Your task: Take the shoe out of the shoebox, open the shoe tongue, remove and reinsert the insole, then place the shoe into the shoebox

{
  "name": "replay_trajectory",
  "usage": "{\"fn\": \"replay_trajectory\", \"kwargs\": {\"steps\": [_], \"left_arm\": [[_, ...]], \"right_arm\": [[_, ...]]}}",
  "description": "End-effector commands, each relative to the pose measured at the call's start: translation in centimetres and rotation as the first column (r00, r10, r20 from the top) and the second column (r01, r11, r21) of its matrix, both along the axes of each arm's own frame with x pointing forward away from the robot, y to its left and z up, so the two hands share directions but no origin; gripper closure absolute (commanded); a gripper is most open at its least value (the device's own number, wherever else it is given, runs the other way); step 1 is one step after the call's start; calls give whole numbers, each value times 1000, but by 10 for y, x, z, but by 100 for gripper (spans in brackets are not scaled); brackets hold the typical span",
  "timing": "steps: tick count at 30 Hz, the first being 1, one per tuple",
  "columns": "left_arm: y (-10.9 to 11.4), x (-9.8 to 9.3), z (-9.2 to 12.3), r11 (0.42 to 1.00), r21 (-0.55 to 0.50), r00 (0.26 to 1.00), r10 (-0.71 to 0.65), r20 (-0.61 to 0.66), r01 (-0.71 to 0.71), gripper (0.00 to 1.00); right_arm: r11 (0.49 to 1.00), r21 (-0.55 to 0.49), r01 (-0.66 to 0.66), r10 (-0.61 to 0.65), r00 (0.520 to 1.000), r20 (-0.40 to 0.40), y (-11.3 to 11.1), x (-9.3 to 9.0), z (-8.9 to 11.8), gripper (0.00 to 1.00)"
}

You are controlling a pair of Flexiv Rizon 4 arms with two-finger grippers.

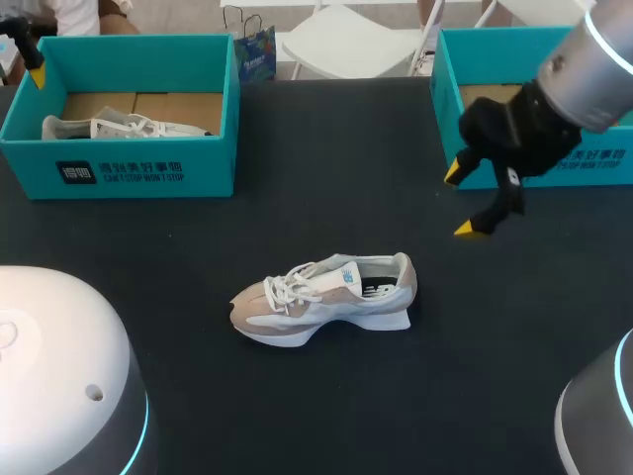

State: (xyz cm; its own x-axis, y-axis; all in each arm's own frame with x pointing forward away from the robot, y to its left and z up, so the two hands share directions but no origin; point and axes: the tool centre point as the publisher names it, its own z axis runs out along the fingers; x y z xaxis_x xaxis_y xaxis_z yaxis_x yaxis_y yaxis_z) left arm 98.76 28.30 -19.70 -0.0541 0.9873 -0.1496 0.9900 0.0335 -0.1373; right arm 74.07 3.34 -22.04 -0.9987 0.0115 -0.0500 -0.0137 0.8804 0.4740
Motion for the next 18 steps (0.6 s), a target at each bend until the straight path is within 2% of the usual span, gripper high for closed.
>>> {"fn": "replay_trajectory", "kwargs": {"steps": [1, 5, 10, 18], "left_arm": [[1, 1, 1, 1000, 1, 1000, -2, -3, 2, 0], [1, 1, 1, 1000, 1, 1000, -2, -3, 2, 0], [1, 1, 1, 1000, 1, 1000, -2, -3, 2, 0], [1, 1, 1, 1000, 1, 1000, -2, -3, 2, 0]], "right_arm": [[945, 327, -32, 27, 999, 21, -3, 1, -29, 0], [921, 389, -27, 13, 999, 39, 0, 3, -47, 0], [930, 366, -23, 17, 1000, 19, 2, 1, -71, 0], [933, 360, -16, 12, 1000, 14, 2, 1, -73, 0]]}}
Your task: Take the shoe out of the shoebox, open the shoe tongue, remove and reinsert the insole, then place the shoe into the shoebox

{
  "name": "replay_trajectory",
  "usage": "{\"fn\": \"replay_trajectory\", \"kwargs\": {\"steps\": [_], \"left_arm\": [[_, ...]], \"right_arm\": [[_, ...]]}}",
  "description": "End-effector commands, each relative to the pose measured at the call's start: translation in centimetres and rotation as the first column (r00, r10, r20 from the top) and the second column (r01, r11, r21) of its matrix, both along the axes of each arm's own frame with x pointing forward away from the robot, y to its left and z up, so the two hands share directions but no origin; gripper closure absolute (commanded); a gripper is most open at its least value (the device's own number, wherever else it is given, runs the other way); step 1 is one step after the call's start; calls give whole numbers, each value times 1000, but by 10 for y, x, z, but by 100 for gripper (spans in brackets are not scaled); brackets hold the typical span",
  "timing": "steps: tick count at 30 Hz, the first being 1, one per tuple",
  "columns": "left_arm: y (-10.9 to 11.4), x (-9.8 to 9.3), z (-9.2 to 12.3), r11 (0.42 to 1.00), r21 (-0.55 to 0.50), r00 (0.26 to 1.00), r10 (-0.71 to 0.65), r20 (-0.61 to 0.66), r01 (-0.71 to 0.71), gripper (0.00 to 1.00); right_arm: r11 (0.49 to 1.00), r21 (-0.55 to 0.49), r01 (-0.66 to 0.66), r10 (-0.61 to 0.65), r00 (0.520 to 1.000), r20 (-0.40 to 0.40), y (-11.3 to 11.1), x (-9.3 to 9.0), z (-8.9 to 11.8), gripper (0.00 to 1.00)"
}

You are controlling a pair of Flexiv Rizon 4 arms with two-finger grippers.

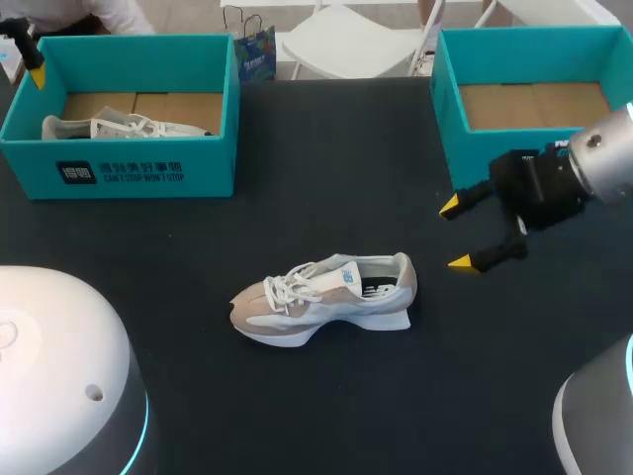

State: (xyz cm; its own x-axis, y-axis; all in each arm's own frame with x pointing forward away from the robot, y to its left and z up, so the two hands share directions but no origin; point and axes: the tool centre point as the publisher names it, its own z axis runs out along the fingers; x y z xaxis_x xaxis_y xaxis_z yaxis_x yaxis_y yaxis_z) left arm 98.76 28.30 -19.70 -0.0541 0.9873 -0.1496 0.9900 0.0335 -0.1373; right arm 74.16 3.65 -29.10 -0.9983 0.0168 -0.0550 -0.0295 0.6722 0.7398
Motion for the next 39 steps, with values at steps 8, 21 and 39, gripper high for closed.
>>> {"fn": "replay_trajectory", "kwargs": {"steps": [8, 21, 39], "left_arm": [[1, 1, 1, 1000, 1, 1000, -2, -3, 2, 0], [1, 1, 1, 1000, 1, 1000, -2, -3, 2, 0], [1, 1, 1, 1000, 1, 1000, -2, -3, 2, 0]], "right_arm": [[1000, 29, -2, 2, 1000, 2, -1, 0, -2, 0], [998, 48, 28, -28, 1000, -12, -1, -8, -41, 0], [993, 92, 78, -75, 996, -46, 10, -11, -98, 0]]}}
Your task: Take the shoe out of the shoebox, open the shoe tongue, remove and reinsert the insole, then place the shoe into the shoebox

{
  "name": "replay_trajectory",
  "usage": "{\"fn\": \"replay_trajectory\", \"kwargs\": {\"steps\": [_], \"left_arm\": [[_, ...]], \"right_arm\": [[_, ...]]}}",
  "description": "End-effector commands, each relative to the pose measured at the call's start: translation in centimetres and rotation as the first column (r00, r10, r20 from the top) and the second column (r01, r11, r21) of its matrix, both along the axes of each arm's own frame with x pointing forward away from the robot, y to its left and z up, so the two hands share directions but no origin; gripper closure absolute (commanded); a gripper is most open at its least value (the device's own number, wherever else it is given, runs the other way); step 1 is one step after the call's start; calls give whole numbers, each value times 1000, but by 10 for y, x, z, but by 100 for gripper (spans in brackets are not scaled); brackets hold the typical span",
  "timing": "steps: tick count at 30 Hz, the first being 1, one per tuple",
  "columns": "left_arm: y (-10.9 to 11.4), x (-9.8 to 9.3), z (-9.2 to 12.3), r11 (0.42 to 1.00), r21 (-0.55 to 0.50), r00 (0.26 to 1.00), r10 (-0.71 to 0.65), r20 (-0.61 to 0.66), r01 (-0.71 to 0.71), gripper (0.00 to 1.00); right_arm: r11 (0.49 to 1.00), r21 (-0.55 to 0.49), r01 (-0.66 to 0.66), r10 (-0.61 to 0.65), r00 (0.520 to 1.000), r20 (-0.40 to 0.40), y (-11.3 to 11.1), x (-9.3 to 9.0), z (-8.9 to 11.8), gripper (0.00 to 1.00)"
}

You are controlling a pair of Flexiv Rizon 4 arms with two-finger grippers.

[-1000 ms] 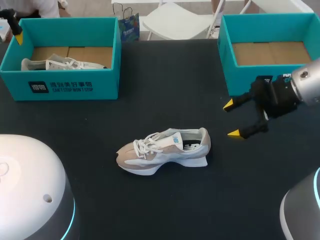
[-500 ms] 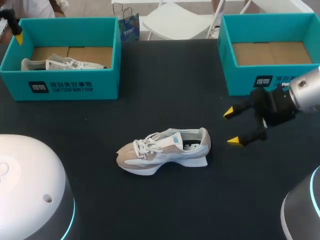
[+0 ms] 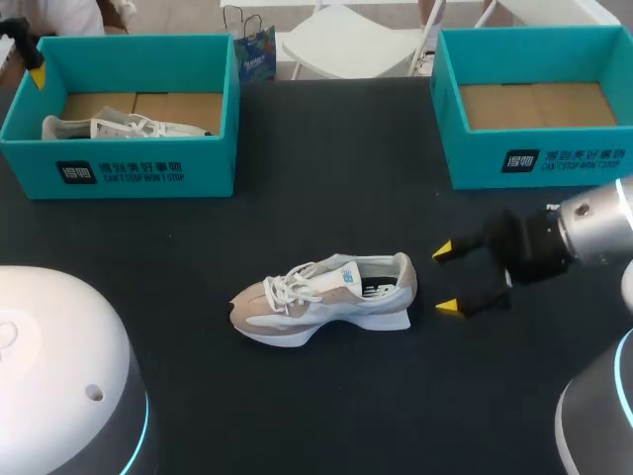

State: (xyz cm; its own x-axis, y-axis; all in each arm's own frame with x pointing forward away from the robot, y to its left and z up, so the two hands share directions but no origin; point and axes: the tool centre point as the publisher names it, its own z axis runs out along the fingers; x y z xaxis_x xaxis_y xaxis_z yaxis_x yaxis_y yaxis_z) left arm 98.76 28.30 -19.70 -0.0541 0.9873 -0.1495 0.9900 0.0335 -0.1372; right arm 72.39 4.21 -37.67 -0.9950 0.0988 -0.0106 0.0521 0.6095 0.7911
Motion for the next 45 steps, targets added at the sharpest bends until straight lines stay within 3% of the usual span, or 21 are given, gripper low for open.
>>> {"fn": "replay_trajectory", "kwargs": {"steps": [1, 10, 30, 45], "left_arm": [[1, 1, 1, 1000, 1, 1000, -2, -3, 2, 0], [1, 1, 1, 1000, 1, 1000, -2, -3, 2, 0], [1, 1, 1, 1000, 1, 1000, -2, -3, 2, 0], [1, 1, 1, 1000, 1, 1000, -2, -3, 2, 0]], "right_arm": [[1000, 16, 2, -2, 1000, 0, 5, 7, -13, 0], [1000, 9, 24, -24, 1000, 14, 10, 17, -17, 0], [991, 75, 110, -112, 994, 17, 51, 6, -32, 0], [994, 89, 58, -59, 998, 4, 71, 12, -41, 0]]}}
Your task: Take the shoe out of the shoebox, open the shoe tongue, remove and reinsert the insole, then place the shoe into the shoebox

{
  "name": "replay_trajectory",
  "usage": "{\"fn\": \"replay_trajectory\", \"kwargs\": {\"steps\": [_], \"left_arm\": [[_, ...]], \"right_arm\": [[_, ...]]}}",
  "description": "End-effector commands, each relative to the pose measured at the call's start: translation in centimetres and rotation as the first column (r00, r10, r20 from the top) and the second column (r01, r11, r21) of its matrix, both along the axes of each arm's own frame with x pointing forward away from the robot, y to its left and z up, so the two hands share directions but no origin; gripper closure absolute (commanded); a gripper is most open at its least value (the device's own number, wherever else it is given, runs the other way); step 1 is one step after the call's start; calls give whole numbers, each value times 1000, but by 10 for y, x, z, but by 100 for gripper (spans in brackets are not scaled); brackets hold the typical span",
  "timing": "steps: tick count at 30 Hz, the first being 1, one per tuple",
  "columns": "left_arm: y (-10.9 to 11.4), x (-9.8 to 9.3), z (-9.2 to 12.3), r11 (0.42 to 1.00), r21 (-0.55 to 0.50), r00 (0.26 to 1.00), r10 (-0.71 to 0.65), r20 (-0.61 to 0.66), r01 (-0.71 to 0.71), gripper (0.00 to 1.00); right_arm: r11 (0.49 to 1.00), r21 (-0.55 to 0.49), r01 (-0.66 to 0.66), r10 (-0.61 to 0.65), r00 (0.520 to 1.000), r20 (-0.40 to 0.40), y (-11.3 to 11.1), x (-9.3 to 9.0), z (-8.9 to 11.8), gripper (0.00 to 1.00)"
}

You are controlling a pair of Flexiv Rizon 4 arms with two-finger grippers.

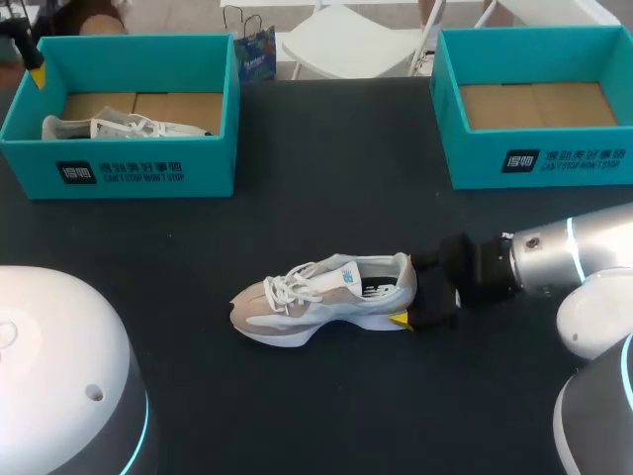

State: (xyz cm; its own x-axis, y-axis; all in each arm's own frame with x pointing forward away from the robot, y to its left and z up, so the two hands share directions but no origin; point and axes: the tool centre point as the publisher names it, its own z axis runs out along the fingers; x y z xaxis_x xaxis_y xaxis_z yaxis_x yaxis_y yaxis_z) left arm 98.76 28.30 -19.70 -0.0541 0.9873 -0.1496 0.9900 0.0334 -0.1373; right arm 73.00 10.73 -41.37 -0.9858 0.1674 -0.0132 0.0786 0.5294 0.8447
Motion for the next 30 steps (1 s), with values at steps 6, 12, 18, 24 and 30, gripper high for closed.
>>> {"fn": "replay_trajectory", "kwargs": {"steps": [6, 12, 18, 24, 30], "left_arm": [[1, 1, 1, 1000, 1, 1000, -2, -3, 2, 0], [1, 1, 1, 1000, 1, 1000, -2, -3, 2, 0], [1, 1, 1, 1000, 1, 1000, -2, -3, 2, 0], [1, 1, 1, 1000, 1, 1000, -2, -3, 2, 0], [1, 1, 1, 1000, 1, 1000, -2, -3, 2, 0]], "right_arm": [[1000, 6, -30, 30, 999, -24, 13, 6, -8, 0], [998, 17, -63, 64, 997, -41, 22, 5, -13, 0], [996, 40, -83, 86, 994, -68, 26, 2, -16, 100], [995, 41, -87, 90, 993, -75, 26, 0, -16, 100], [995, 41, -87, 90, 993, -75, 26, 0, -16, 100]]}}
